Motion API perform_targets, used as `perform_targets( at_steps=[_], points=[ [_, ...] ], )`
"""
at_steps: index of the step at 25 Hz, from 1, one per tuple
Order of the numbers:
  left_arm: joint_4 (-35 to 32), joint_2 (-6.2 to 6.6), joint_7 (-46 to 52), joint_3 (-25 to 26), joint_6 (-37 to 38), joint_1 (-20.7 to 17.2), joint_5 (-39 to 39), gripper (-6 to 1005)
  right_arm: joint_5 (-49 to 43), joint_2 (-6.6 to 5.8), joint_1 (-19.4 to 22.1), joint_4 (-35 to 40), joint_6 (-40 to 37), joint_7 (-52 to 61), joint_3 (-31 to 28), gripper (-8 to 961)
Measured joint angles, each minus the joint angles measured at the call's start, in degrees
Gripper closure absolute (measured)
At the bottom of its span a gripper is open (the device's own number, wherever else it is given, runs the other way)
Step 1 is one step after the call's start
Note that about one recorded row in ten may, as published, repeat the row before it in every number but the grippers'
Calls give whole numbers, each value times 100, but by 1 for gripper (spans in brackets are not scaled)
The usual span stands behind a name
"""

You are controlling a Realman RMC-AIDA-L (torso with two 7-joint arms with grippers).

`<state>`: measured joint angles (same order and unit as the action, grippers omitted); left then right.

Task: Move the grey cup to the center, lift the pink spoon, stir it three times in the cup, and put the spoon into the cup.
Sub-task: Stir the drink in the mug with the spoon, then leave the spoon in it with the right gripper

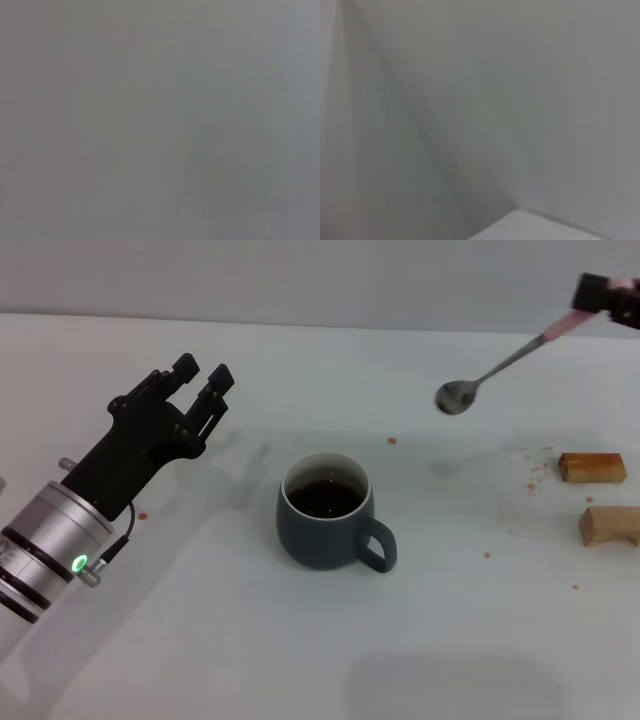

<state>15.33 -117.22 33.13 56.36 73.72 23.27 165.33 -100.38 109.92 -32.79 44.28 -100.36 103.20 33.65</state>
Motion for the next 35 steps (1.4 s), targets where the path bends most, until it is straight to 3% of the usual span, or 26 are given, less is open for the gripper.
perform_targets(
  at_steps=[4,14,25,35],
  points=[
    [16,10,0,1,2,29,1,527,-480,4,-407,7,-16,102,117,852],
    [15,-29,1,-12,4,90,8,527,-679,94,-962,18,290,165,1282,851],
    [22,7,1,-52,272,66,8,527,-1240,572,-1344,53,748,196,1739,852],
    [-51,56,53,-47,429,-9,8,527,-1187,627,-1364,365,819,368,1708,852]
  ],
)
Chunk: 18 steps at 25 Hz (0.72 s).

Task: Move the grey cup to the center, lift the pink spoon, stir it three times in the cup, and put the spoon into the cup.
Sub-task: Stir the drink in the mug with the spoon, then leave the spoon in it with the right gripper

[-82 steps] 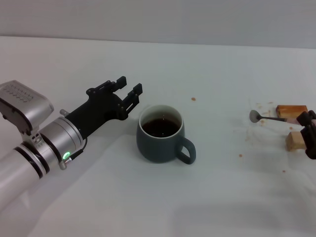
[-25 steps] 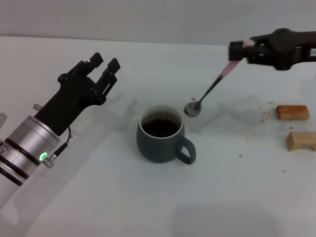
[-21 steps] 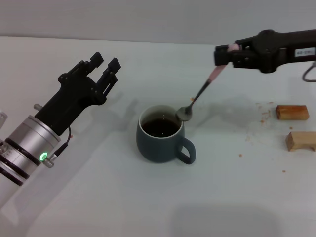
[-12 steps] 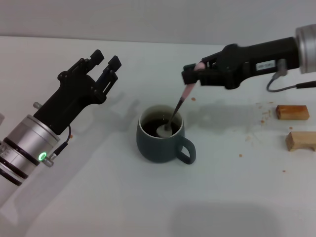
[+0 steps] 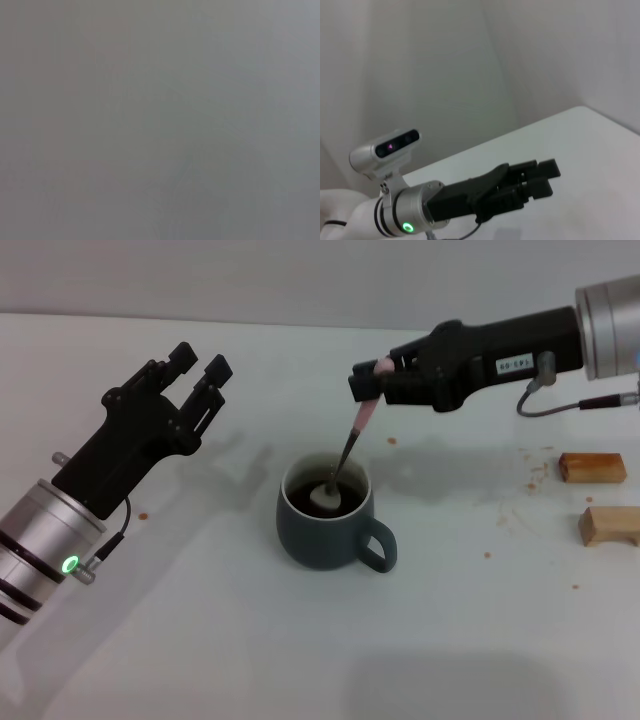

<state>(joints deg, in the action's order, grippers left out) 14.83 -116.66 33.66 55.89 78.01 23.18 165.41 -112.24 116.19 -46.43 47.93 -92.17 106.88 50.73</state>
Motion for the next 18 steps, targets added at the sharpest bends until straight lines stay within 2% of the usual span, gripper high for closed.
perform_targets(
  at_steps=[9,13,18],
  points=[
    [-6,29,17,31,-35,83,0,527,11,-10,-13,93,197,92,42,851],
    [-6,30,14,37,-46,112,0,527,-8,35,-20,3,370,71,88,851],
    [-7,30,18,36,-49,134,0,527,-10,44,-35,-78,645,67,370,852]
  ],
)
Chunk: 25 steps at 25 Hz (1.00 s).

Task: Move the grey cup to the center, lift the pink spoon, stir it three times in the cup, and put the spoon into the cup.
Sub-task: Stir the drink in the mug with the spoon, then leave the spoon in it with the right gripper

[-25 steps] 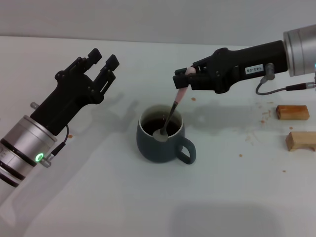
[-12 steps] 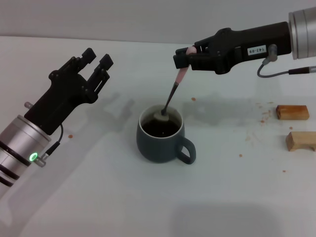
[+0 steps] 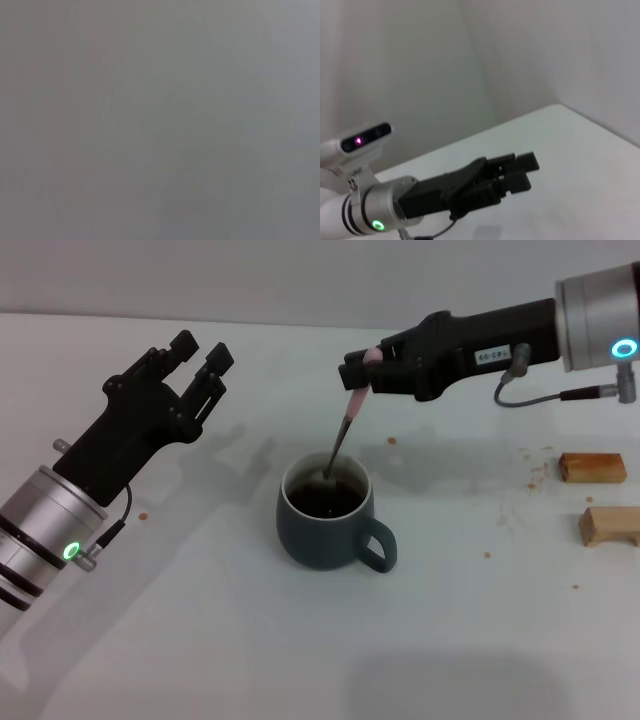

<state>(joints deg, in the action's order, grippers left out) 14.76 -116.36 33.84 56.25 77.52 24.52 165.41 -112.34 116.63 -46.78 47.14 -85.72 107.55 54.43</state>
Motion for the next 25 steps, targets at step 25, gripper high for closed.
perform_targets(
  at_steps=[25],
  points=[
    [0,-38,-13,88,39,-60,-8,527,-220,-58,-263,-655,596,138,720,852]
  ],
)
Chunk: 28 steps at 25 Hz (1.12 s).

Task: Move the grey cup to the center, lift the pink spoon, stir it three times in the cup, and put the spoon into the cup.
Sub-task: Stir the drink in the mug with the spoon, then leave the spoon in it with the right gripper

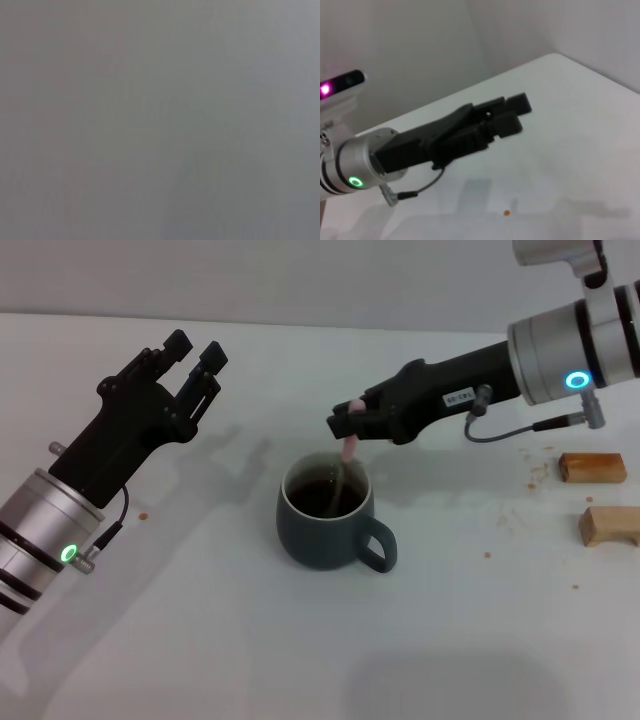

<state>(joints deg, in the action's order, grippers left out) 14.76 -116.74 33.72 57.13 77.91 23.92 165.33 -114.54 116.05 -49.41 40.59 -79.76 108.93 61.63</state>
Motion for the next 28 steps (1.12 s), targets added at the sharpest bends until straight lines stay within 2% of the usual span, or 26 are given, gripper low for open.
perform_targets(
  at_steps=[2,7,11,15,17,20,24,26,27,28],
  points=[
    [0,-4,3,0,3,-1,0,527,-1,-86,39,-30,-10,32,-39,852],
    [-6,-17,3,0,-4,-2,0,527,37,-160,-59,-45,26,58,-120,852],
    [-8,-26,4,6,3,-1,-1,527,44,-156,-232,-88,73,58,-140,852],
    [-2,-20,12,49,23,-10,1,527,36,-61,-483,-235,81,32,-88,852],
    [-1,-14,12,59,26,-37,1,527,-32,32,-612,-303,75,21,-2,852],
    [-1,-8,12,62,26,-47,-1,527,-54,59,-652,-322,26,23,54,852],
    [-1,6,12,68,27,-52,-1,527,-62,40,-617,-306,-163,52,77,852],
    [0,11,12,76,23,-47,-1,527,-62,-1,-553,-294,-230,78,52,852],
    [0,11,13,79,14,-37,-1,527,-63,-62,-477,-288,-248,119,34,852],
    [0,11,12,81,3,-26,-1,527,-63,-62,-477,-288,-248,119,34,852]
  ],
)
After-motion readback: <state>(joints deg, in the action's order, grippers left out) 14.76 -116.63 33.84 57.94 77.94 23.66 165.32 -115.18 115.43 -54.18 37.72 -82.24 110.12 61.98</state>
